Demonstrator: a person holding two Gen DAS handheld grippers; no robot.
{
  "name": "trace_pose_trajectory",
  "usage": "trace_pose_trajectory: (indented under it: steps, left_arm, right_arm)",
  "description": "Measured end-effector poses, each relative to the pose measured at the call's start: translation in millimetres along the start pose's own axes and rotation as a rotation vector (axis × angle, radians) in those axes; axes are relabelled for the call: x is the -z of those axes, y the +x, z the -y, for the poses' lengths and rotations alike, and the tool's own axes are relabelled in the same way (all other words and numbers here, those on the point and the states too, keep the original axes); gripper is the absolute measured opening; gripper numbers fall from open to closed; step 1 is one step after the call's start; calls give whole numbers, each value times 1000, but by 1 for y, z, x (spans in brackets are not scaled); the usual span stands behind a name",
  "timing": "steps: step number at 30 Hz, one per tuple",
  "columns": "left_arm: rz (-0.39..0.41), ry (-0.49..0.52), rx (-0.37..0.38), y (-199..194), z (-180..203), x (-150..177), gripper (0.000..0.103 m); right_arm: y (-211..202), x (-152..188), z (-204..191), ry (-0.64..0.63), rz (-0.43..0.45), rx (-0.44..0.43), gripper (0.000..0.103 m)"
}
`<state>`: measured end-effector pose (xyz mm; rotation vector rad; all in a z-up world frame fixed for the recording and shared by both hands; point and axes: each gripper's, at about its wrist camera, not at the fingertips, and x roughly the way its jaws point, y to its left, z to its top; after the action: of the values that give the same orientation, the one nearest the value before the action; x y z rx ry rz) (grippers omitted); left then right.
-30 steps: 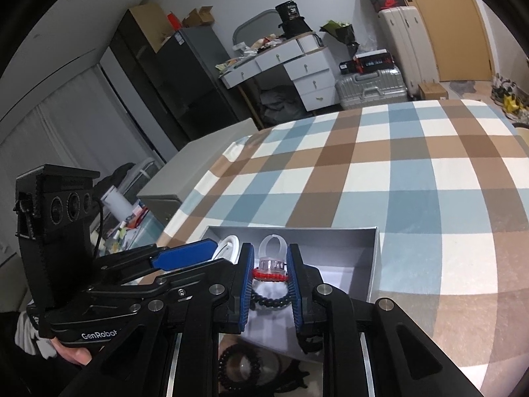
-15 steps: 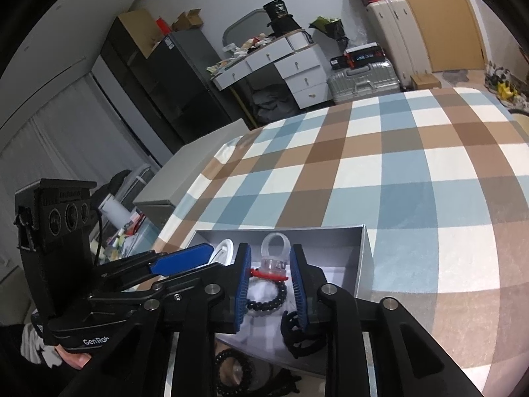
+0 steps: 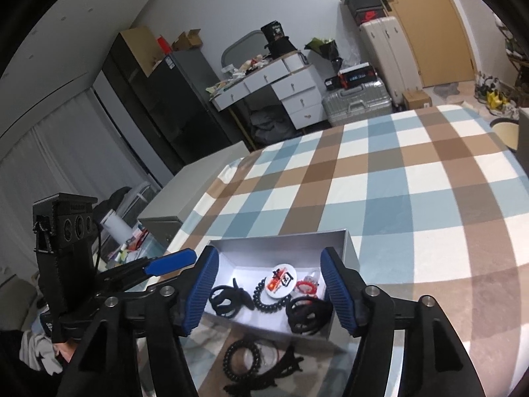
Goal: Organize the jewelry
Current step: 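Lower both held items into the grey box and open both tools, then lift both tools out of the box back over the table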
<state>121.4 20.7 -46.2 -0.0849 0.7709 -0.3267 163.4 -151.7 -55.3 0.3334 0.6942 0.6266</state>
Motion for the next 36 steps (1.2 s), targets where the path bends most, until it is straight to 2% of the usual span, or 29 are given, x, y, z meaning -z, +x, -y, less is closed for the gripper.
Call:
trace_pose_trajectory:
  steps: [6,8,14,20,23,25,29,36]
  left_arm:
    - [34,17,-41,-15,9,4,76]
    - [48,25,-60,-19,13,5,78]
    - [100,33,-88,-33,17,11,79]
    - [115,7,-114,-41,13,18,80]
    - [114,-32,-123,-46,6,25,87]
    - [113,-48,-124,-48,3,30,89]
    - [99,-78,-140,-49,-5,43,101]
    - [27,-115,-153,-41,-18,72,101]
  right_arm:
    - [-24,5,-9,-17,35,15,73]
    - [-31,7,-12,-27,46,19,78]
    - [-49,16,-19,-44,69,34,86]
    - [-63,27,-25,-59,85,42,93]
    - [-68,33,-29,-73,85,53,97]
    - [-69,37,-30,-77,78,54,97]
    - [-64,46,-28,-72,50,66,98]
    - [-41,67,-27,-81,-54,67,98]
